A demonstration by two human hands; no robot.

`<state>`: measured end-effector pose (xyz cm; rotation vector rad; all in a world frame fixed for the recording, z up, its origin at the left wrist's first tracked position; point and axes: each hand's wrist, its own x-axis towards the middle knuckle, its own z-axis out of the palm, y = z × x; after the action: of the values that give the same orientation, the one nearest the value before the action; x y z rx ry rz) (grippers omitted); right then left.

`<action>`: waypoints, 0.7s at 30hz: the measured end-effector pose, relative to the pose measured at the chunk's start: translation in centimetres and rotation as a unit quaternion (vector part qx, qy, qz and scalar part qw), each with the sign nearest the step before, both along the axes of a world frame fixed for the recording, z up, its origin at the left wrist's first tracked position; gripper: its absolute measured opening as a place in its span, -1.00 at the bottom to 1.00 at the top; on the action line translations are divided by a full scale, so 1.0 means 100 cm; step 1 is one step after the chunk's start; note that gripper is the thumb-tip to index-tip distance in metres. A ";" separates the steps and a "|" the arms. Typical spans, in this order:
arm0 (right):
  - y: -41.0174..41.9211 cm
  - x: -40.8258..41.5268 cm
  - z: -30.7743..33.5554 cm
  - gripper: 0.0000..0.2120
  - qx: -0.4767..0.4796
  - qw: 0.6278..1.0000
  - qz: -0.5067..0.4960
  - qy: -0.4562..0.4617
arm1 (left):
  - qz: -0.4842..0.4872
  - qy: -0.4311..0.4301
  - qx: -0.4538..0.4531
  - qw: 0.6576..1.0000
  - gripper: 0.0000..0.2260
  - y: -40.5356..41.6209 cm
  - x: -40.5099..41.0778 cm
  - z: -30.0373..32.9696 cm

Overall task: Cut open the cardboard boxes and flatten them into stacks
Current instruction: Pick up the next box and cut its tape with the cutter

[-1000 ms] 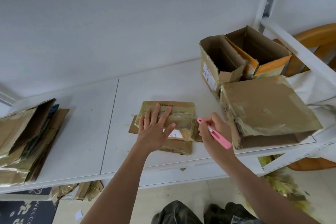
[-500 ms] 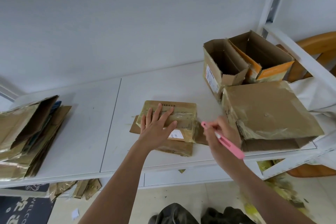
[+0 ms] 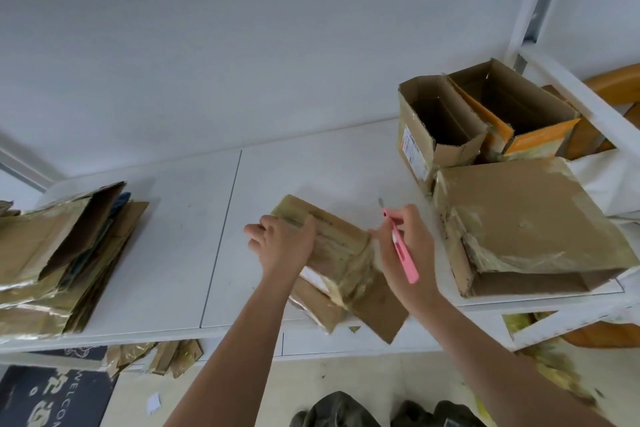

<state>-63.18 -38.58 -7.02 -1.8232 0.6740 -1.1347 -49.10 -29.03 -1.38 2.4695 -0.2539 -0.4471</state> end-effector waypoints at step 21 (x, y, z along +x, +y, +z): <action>-0.026 0.006 0.015 -0.96 0.256 0.952 0.143 -0.084 | -0.443 -0.083 0.054 0.891 -0.15 0.036 0.043 -0.009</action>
<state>-62.57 -41.14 -5.57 -1.3132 0.5233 -0.8153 -44.82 -25.46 -2.25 2.3677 -1.4897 -0.6161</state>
